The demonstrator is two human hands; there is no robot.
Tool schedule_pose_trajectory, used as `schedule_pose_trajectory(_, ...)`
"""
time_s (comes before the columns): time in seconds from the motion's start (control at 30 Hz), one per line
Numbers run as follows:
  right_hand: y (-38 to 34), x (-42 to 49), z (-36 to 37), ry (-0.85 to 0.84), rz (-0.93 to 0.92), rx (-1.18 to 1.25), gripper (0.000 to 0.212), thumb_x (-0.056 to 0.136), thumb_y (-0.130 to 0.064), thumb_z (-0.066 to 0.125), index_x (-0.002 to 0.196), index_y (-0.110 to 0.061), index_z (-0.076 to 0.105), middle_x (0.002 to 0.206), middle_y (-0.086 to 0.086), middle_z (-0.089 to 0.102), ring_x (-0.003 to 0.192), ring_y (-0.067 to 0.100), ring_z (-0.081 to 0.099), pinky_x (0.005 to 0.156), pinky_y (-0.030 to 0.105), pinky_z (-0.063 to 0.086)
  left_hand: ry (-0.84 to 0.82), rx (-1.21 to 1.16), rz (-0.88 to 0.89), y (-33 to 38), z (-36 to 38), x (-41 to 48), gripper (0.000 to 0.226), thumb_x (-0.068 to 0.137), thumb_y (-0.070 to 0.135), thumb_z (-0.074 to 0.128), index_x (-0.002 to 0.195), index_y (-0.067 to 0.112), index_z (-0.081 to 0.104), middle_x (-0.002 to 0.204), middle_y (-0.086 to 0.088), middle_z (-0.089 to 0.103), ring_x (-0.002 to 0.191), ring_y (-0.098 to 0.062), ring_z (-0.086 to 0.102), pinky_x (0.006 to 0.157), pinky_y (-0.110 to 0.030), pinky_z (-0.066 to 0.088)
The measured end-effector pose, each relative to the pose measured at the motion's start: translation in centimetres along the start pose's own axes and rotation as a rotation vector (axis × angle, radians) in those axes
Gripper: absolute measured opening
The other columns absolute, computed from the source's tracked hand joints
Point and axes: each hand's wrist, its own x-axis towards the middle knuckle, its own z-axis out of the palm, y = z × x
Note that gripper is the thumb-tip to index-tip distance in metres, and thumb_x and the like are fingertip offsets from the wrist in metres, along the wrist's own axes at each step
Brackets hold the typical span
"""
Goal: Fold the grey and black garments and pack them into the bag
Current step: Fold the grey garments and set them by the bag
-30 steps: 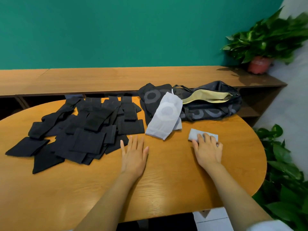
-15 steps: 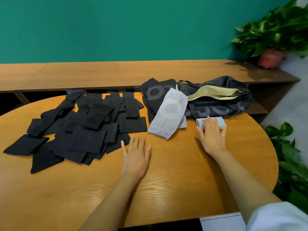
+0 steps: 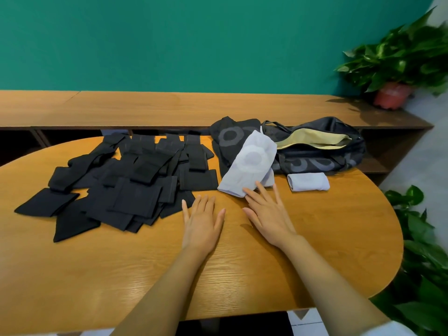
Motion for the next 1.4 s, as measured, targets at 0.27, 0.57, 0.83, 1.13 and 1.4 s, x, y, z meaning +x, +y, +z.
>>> schedule_pose_trajectory(0.27, -2.7, -3.3, 0.9, 0.279, 0.026, 0.62, 0.051, 0.101, -0.05, 0.026, 0.116, -0.028, 0.069, 0.127, -0.025, 0.056, 0.122, -0.015, 0.042, 0.12, 0.029, 0.002, 0.156, -0.007, 0.183, -0.5, 0.0, -0.3, 0.065, 0.092, 0.037, 0.062, 0.149, 0.027, 0.032, 0.16, -0.001, 0.02, 0.149, -0.019, 0.012, 0.118, -0.046, -0.013)
schedule_pose_trajectory(0.57, -3.8, -7.0, 0.3, 0.256, 0.137, 0.596, 0.028, 0.082, -0.055, 0.064, 0.096, -0.033, 0.055, 0.104, -0.028, 0.058, 0.107, -0.012, 0.044, 0.116, 0.032, 0.025, 0.234, -0.052, 0.374, -1.2, 0.0, -3.2, 0.019, 0.083, 0.022, 0.069, 0.102, 0.023, 0.069, 0.102, 0.01, 0.062, 0.105, -0.014, 0.051, 0.115, -0.05, 0.013)
schedule_pose_trajectory(0.83, -3.7, -10.1, 0.9, 0.274, 0.124, 0.291, 0.039, 0.079, -0.031, 0.078, 0.117, -0.027, 0.068, 0.107, -0.001, 0.065, 0.111, 0.015, 0.058, 0.118, 0.046, 0.01, 0.188, -0.127, 0.357, -0.5, 0.5, -7.5, 0.026, 0.078, 0.028, 0.077, 0.103, 0.027, 0.069, 0.091, 0.017, 0.064, 0.091, -0.009, 0.053, 0.097, -0.028, 0.021)
schedule_pose_trajectory(1.13, -3.7, -10.3, 0.4, 0.243, 0.2, 0.413, 0.02, 0.092, -0.022, 0.063, 0.112, -0.022, 0.068, 0.116, 0.0, 0.062, 0.119, 0.014, 0.053, 0.121, 0.04, 0.004, 0.113, -0.25, 0.308, -0.4, 0.1, -7.3, 0.023, 0.081, 0.015, 0.072, 0.1, 0.029, 0.071, 0.096, 0.02, 0.064, 0.098, -0.003, 0.044, 0.084, -0.025, 0.019)
schedule_pose_trajectory(1.4, -3.3, -11.1, 0.9, 0.309, 0.232, 0.454, 0.042, 0.089, -0.053, 0.038, 0.094, -0.025, 0.07, 0.104, -0.017, 0.062, 0.11, 0.006, 0.046, 0.116, 0.047, 0.019, 0.109, -0.311, 0.244, -0.4, -0.1, -7.5, 0.024, 0.089, 0.034, 0.065, 0.069, 0.032, 0.052, 0.074, 0.018, 0.05, 0.085, 0.001, 0.044, 0.09, -0.03, 0.026)
